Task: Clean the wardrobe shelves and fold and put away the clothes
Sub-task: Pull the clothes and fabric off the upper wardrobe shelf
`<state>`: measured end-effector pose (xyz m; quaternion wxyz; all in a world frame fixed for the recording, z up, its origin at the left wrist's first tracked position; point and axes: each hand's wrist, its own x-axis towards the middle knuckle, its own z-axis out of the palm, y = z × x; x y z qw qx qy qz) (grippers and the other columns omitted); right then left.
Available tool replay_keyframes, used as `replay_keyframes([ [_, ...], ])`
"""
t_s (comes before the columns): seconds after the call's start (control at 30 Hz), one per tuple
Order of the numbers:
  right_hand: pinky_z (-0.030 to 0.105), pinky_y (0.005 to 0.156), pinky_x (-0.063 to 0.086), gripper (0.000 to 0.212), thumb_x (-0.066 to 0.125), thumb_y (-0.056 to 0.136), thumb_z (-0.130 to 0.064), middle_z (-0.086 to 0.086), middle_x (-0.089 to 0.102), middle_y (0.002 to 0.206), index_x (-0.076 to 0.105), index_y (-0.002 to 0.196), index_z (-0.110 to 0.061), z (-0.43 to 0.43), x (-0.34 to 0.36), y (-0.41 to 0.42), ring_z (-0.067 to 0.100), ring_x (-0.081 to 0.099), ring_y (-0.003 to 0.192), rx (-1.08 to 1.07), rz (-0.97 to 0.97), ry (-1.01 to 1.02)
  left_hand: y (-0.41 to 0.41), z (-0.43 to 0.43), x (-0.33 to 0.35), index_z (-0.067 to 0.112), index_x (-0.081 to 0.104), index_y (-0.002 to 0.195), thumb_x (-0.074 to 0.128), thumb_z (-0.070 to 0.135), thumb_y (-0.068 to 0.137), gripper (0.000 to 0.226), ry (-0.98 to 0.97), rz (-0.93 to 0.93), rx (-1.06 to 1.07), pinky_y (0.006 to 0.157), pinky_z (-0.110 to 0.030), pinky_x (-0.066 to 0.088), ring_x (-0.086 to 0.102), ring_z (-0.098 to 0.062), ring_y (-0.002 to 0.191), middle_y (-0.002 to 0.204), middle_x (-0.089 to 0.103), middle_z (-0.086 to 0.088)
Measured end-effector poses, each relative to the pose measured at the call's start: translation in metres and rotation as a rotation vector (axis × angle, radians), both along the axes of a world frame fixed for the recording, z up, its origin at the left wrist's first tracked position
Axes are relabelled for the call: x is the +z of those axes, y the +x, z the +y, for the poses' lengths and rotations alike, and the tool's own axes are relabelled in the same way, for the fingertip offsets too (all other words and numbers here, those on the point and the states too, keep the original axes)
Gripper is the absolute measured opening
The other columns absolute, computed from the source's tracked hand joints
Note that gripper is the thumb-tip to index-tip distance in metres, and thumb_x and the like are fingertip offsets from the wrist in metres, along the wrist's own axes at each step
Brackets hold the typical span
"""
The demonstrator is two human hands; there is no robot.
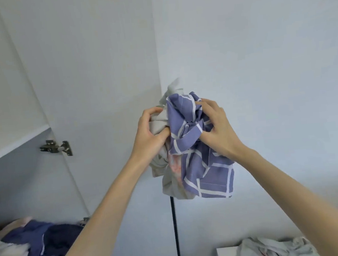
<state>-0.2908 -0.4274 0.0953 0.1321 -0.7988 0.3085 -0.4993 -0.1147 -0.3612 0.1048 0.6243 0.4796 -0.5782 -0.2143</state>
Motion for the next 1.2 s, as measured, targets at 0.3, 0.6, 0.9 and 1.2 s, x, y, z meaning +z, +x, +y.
replay_keyframes([
  [0.3, 0.04, 0.104, 0.037, 0.041, 0.056, 0.07, -0.04, -0.006, 0.048, 0.131, 0.056, 0.11, -0.034, -0.002, -0.121, -0.177, 0.022, 0.044, 0.12, -0.217, 0.077, 0.343, -0.152, -0.059, -0.125, 0.048, 0.054, 0.098, 0.067, 0.013, 0.071, 0.046, 0.311, -0.033, -0.277, 0.097, -0.041, 0.049, 0.058, -0.019, 0.112, 0.123, 0.053, 0.004],
  [0.6, 0.035, 0.086, 0.042, 0.029, 0.059, 0.082, -0.011, -0.007, 0.045, 0.134, 0.058, 0.105, -0.028, -0.039, -0.253, -0.344, 0.027, 0.041, 0.113, -0.352, 0.359, 0.583, -0.279, -0.112, -0.287, 0.021, 0.06, 0.091, 0.071, -0.006, 0.073, 0.034, 0.487, -0.243, -0.237, 0.092, -0.013, 0.038, 0.051, -0.011, 0.103, 0.1, 0.047, 0.008],
  [0.9, 0.041, 0.111, 0.022, 0.048, 0.062, 0.089, -0.01, 0.005, 0.017, 0.159, 0.049, 0.132, -0.025, -0.103, -0.391, -0.393, 0.029, 0.01, 0.147, -0.177, 0.479, 0.935, -0.319, -0.149, -0.42, 0.019, 0.061, 0.118, 0.069, -0.005, 0.078, 0.047, 0.601, -0.361, -0.246, 0.106, -0.017, 0.027, 0.039, -0.014, 0.131, 0.134, 0.047, -0.003],
  [1.2, 0.022, 0.07, 0.051, 0.031, 0.052, 0.097, -0.009, 0.0, 0.061, 0.124, 0.057, 0.126, -0.021, -0.069, -0.482, -0.361, 0.021, 0.063, 0.095, -0.054, 0.504, 1.25, -0.275, -0.089, -0.502, 0.022, 0.052, 0.129, 0.063, 0.002, 0.088, 0.047, 0.987, -0.052, 0.028, 0.102, -0.034, 0.045, 0.054, -0.016, 0.113, 0.13, 0.055, 0.002],
])
